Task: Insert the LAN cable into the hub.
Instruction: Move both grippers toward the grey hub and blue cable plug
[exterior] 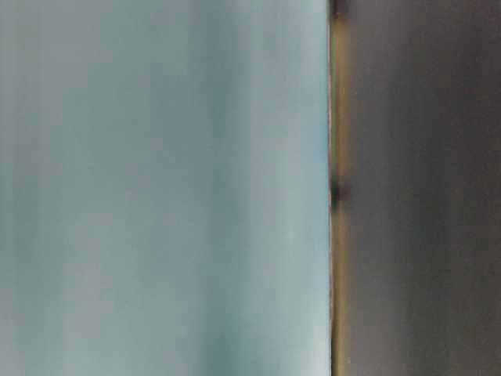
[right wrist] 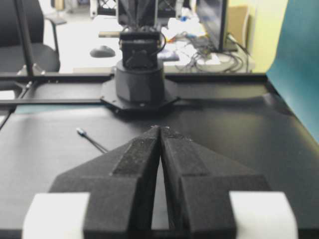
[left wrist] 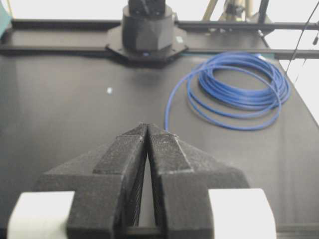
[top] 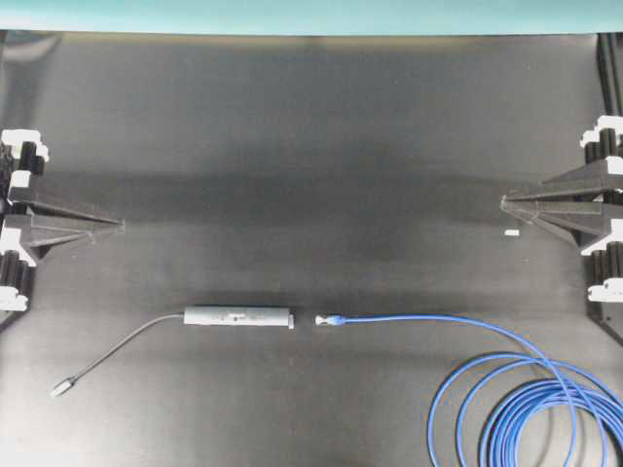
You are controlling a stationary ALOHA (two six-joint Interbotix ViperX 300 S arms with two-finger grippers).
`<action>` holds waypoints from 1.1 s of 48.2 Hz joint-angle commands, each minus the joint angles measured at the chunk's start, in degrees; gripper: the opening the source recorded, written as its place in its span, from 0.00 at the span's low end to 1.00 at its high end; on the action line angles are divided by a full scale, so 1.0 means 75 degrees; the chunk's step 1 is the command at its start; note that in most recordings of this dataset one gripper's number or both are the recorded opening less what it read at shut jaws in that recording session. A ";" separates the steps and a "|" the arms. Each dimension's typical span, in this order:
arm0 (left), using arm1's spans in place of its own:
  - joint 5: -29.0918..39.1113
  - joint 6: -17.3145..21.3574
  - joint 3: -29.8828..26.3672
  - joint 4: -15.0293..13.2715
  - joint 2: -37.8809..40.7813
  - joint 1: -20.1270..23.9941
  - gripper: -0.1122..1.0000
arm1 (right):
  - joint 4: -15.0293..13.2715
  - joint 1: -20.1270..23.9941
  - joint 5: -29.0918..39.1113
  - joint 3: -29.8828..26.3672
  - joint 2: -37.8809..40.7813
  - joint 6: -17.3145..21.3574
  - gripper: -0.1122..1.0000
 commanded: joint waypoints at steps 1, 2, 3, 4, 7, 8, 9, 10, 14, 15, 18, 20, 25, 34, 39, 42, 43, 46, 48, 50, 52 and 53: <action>0.0164 -0.0352 -0.0328 0.0293 0.0152 -0.0059 0.15 | 0.0023 -0.0094 0.0012 -0.0082 0.0105 0.0023 0.13; 0.0258 -0.0434 -0.0375 0.0293 0.0188 -0.0059 0.15 | 0.0070 -0.0082 0.0129 -0.0105 0.0129 0.0023 0.13; 0.0387 -0.0527 -0.0434 0.0293 0.0223 -0.0082 0.16 | 0.0117 -0.0070 0.0270 -0.0129 0.0152 0.0047 0.13; 0.0504 -0.0621 -0.0492 0.0305 0.0281 -0.0094 0.17 | 0.0164 -0.0059 0.0445 -0.0176 0.0188 0.0070 0.12; 0.1020 -0.0797 -0.0691 0.0305 0.0504 -0.0187 0.11 | 0.0234 -0.0035 0.1102 -0.0340 0.0340 0.0152 0.10; 0.1160 -0.0820 -0.0750 0.0305 0.0574 -0.0211 0.10 | 0.0246 -0.0035 0.1336 -0.0398 0.0387 0.0188 0.10; 0.1301 -0.0820 -0.0820 0.0305 0.0656 -0.0246 0.10 | 0.0234 -0.0023 0.1547 -0.0457 0.0445 0.0199 0.10; 0.1430 -0.0820 -0.0891 0.0305 0.0738 -0.0281 0.10 | 0.0234 -0.0023 0.1723 -0.0516 0.0516 0.0223 0.10; 0.1816 -0.0820 -0.1160 0.0305 0.1113 -0.0410 0.10 | 0.0234 0.0035 0.2438 -0.0762 0.0844 0.0340 0.10; 0.1840 -0.0844 -0.1219 0.0305 0.1219 -0.0434 0.10 | 0.0234 0.0059 0.2566 -0.0820 0.0938 0.0363 0.10; 0.1758 -0.0914 -0.1406 0.0305 0.1523 -0.0492 0.10 | 0.0234 0.0094 0.2906 -0.0996 0.1266 0.0387 0.10; 0.1641 -0.0926 -0.1500 0.0305 0.1746 -0.0516 0.10 | 0.0234 0.0141 0.3059 -0.1102 0.1523 0.0410 0.10; 0.1500 -0.0914 -0.1664 0.0305 0.2309 -0.0504 0.10 | 0.0234 0.0246 0.3270 -0.1359 0.2238 0.0445 0.10; 0.1828 -0.0914 -0.2027 0.0305 0.3223 -0.0539 0.10 | 0.0234 0.0492 0.3574 -0.1969 0.3621 0.0422 0.10; 0.2215 -0.0785 -0.2332 0.0305 0.3691 -0.0574 0.10 | 0.0234 0.0516 0.3750 -0.2332 0.4184 0.0387 0.10; 0.2332 -0.0879 -0.2449 0.0305 0.3914 -0.0574 0.10 | 0.0234 0.0516 0.3750 -0.2508 0.4453 0.0352 0.10; 0.2344 -0.0902 -0.2484 0.0305 0.3996 -0.0574 0.10 | 0.0234 0.0516 0.3727 -0.2531 0.4512 0.0352 0.10; 0.2332 -0.0926 -0.2520 0.0305 0.4184 -0.0609 0.10 | 0.0223 0.0516 0.3598 -0.2613 0.4641 0.0352 0.10; 0.2262 -0.0949 -0.2508 0.0305 0.4289 -0.0645 0.11 | 0.0223 0.0516 0.3492 -0.2637 0.4699 0.0352 0.10; 0.2051 -0.0961 -0.2437 0.0305 0.4383 -0.0656 0.11 | 0.0223 0.0516 0.3363 -0.2660 0.4711 0.0352 0.10; 0.1688 -0.0961 -0.2355 0.0305 0.4453 -0.0656 0.12 | 0.0223 0.0527 0.3246 -0.2648 0.4711 0.0352 0.10; 0.1441 -0.0949 -0.2285 0.0305 0.4477 -0.0633 0.14 | 0.0223 0.0527 0.3199 -0.2637 0.4711 0.0352 0.10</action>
